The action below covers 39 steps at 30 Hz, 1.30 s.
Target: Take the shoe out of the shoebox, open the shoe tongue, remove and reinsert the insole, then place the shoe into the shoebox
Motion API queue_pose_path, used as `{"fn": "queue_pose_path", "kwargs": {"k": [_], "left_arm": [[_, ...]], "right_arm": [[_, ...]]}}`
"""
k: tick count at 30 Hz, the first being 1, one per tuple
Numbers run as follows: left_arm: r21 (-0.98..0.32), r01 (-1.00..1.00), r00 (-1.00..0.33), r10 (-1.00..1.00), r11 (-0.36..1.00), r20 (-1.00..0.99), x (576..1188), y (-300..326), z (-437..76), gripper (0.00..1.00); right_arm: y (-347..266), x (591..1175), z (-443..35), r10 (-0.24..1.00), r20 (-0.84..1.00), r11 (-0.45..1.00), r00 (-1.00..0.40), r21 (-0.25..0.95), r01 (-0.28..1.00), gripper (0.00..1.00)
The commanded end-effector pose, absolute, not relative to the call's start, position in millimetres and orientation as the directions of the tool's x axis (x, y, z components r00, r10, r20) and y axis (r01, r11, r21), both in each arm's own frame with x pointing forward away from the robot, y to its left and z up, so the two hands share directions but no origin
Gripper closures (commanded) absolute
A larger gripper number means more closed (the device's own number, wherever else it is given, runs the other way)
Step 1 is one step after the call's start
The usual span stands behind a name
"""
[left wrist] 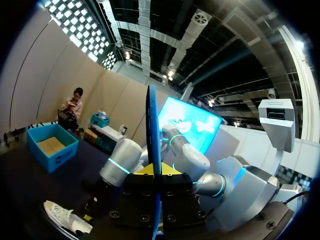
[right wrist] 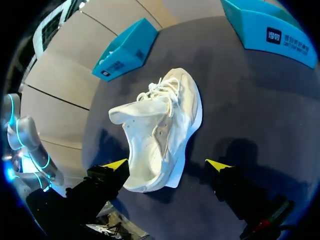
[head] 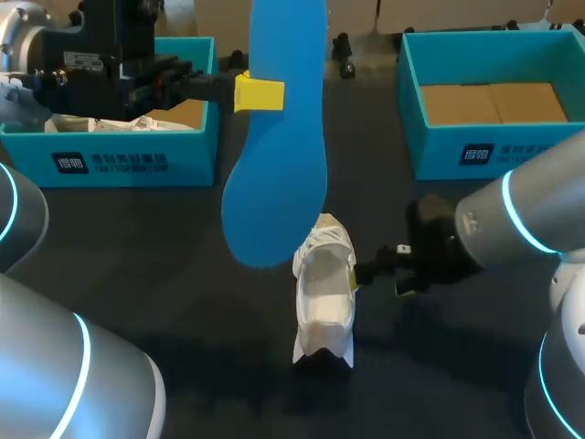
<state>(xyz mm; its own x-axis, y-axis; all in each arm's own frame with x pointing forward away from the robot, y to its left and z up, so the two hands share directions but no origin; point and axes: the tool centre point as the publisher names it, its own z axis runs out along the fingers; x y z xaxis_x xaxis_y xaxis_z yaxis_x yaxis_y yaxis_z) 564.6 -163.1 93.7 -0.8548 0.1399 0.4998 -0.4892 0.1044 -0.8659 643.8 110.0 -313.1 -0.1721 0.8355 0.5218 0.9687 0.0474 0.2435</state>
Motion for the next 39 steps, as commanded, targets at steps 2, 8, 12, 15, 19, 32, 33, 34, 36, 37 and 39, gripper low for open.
{"fn": "queue_pose_path", "kwargs": {"k": [2, 8, 12, 15, 19, 32, 33, 34, 36, 37, 39], "left_arm": [[-0.866, -0.489, -0.855, 0.142, 0.106, 0.499, 565.5, -164.3, 94.0, 1.00], [-0.866, -0.489, -0.855, 0.142, 0.106, 0.499, 565.5, -164.3, 94.0, 1.00], [-0.866, -0.489, -0.855, 0.142, 0.106, 0.499, 565.5, -164.3, 94.0, 1.00], [-0.866, -0.489, -0.855, 0.142, 0.106, 0.499, 565.5, -164.3, 94.0, 1.00], [-0.866, -0.489, -0.855, 0.142, 0.106, 0.499, 565.5, -164.3, 94.0, 1.00], [-0.866, -0.489, -0.855, 0.142, 0.106, 0.499, 565.5, -164.3, 94.0, 1.00], [-0.866, -0.489, -0.855, 0.142, 0.106, 0.499, 565.5, -164.3, 94.0, 1.00], [-0.866, -0.489, -0.855, 0.142, 0.106, 0.499, 565.5, -164.3, 94.0, 1.00], [-0.866, -0.489, -0.855, 0.142, 0.106, 0.499, 565.5, -164.3, 94.0, 1.00], [-0.874, -0.476, -0.858, 0.165, 0.097, 0.486, 567.6, -166.2, 92.0, 1.00], [-0.905, -0.418, -0.888, 0.177, 0.075, 0.425, 572.0, -169.3, 90.4, 1.00]], "right_arm": [[97.1, 659.3, -307.7, 0.676, 0.710, 0.026, -0.195, 0.242, 0.970, 0.00], [81.7, 662.6, -279.0, 0.628, 0.751, -0.006, -0.206, 0.269, 0.963, 0.00], [72.3, 662.7, -271.4, 0.593, 0.781, -0.026, -0.196, 0.262, 0.965, 0.00], [66.2, 663.5, -269.5, 0.554, 0.808, -0.037, -0.201, 0.265, 0.964, 0.00], [59.7, 666.6, -263.6, 0.515, 0.832, -0.044, -0.204, 0.263, 0.964, 0.00], [48.0, 678.8, -231.9, 0.466, 0.870, -0.020, -0.163, 0.195, 0.981, 0.00], [48.0, 678.8, -231.9, 0.466, 0.870, -0.020, -0.163, 0.195, 0.981, 0.00], [48.0, 678.8, -231.9, 0.466, 0.870, -0.020, -0.163, 0.195, 0.981, 0.00], [48.0, 678.8, -231.9, 0.466, 0.870, -0.020, -0.163, 0.195, 0.981, 0.00], [48.0, 678.8, -231.9, 0.466, 0.870, -0.020, -0.163, 0.195, 0.981, 0.00], [48.0, 678.8, -231.9, 0.466, 0.870, -0.020, -0.163, 0.195, 0.981, 0.00]]}}
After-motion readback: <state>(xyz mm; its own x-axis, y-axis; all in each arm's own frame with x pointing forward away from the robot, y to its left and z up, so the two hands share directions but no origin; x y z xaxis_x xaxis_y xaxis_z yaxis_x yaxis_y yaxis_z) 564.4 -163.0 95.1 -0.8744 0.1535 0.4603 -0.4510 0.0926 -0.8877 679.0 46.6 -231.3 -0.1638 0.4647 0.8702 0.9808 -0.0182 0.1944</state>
